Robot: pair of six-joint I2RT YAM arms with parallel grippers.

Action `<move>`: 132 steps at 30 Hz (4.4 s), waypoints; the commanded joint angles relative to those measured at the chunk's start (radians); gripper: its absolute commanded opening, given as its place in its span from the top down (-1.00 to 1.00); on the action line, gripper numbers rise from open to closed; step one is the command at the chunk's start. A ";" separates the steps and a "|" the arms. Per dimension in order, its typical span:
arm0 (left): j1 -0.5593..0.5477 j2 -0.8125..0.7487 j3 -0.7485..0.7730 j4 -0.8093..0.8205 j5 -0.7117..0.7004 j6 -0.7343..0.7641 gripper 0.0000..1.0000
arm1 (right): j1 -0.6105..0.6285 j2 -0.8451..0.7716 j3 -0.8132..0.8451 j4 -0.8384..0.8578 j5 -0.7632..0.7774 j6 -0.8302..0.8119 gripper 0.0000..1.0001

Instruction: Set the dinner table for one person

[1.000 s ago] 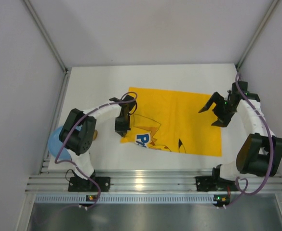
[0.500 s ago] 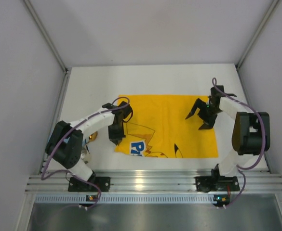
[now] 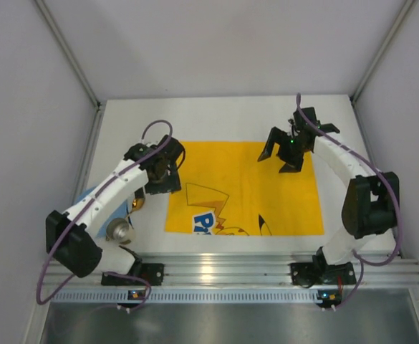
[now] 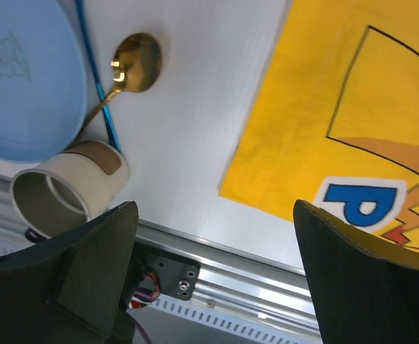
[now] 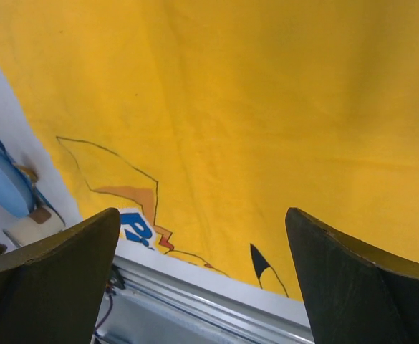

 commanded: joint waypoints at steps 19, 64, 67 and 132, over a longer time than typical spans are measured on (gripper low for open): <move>0.156 0.293 -0.141 0.253 -0.271 0.270 -0.64 | 0.092 -0.196 -0.101 -0.120 0.031 -0.093 -0.99; 0.243 0.518 0.468 0.121 0.208 0.193 1.00 | 0.069 -0.305 -0.103 -0.121 0.025 -0.128 -0.99; 0.242 0.528 0.589 0.123 0.339 0.160 1.00 | 0.071 -0.330 -0.100 -0.056 -0.051 -0.093 -0.99; 0.140 0.100 0.142 0.091 0.266 0.210 -0.79 | 0.184 -0.106 -0.242 0.074 0.505 -0.174 0.88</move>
